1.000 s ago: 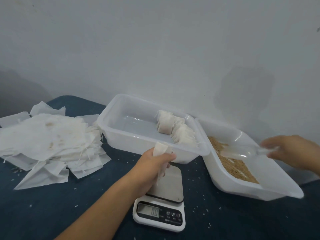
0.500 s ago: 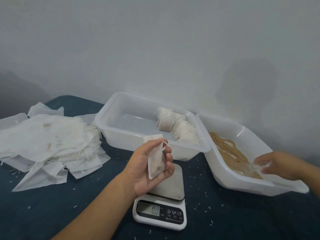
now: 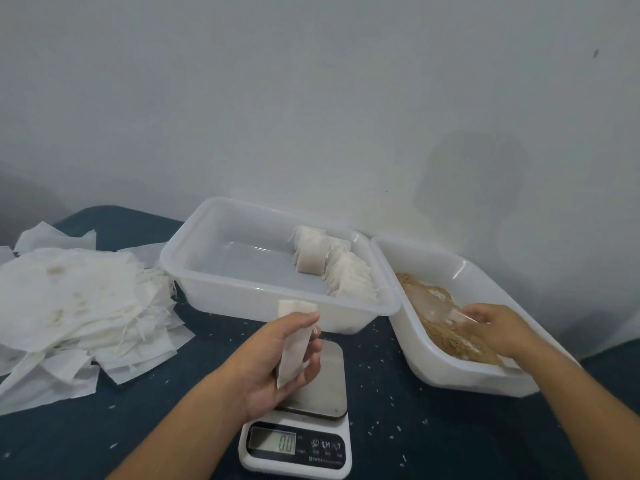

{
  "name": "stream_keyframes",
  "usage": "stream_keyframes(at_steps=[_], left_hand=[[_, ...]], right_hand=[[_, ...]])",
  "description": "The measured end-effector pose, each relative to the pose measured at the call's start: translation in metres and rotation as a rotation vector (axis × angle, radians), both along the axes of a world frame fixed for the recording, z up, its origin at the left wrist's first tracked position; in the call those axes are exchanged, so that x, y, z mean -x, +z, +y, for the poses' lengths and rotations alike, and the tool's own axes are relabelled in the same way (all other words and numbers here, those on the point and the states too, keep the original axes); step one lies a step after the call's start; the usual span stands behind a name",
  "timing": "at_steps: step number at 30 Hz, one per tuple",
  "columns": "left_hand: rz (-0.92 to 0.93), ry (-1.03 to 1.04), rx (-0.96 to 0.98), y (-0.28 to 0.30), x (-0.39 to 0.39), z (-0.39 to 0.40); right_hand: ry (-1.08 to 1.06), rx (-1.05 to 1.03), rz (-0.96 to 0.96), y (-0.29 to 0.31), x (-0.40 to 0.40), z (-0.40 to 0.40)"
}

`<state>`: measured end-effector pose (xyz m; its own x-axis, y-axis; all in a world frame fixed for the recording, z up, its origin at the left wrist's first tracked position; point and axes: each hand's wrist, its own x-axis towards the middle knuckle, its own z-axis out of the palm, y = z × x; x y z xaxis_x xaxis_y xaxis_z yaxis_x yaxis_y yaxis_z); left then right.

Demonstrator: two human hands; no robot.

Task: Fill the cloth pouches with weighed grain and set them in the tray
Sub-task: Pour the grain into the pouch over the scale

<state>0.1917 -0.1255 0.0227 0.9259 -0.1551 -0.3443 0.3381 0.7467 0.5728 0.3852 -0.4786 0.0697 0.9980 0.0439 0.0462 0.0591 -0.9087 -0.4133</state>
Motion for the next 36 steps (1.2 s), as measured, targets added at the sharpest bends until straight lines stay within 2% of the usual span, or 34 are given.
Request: stream_keyframes(at_steps=[5,9,15,21,25,36], left_hand=[[-0.019,0.03,-0.106,-0.002,0.0,-0.003],[-0.069,0.07,-0.322,-0.006,-0.001,-0.005],[-0.204,0.103,-0.596,-0.008,-0.002,-0.007],[-0.331,0.176,-0.879,-0.016,-0.005,-0.004],[-0.384,0.182,-0.936,-0.018,-0.005,-0.003],[-0.42,0.175,-0.998,-0.02,-0.005,-0.007]], right_hand=[[-0.031,-0.195,-0.112,0.004,0.01,-0.001],[0.003,-0.263,-0.19,0.019,0.024,0.005],[0.183,-0.294,-0.152,0.048,0.058,0.023],[0.5,-0.077,-0.071,0.082,0.097,0.045],[0.631,0.008,-0.112,0.097,0.11,0.057],[0.702,0.301,-0.2,0.113,0.121,0.082]])
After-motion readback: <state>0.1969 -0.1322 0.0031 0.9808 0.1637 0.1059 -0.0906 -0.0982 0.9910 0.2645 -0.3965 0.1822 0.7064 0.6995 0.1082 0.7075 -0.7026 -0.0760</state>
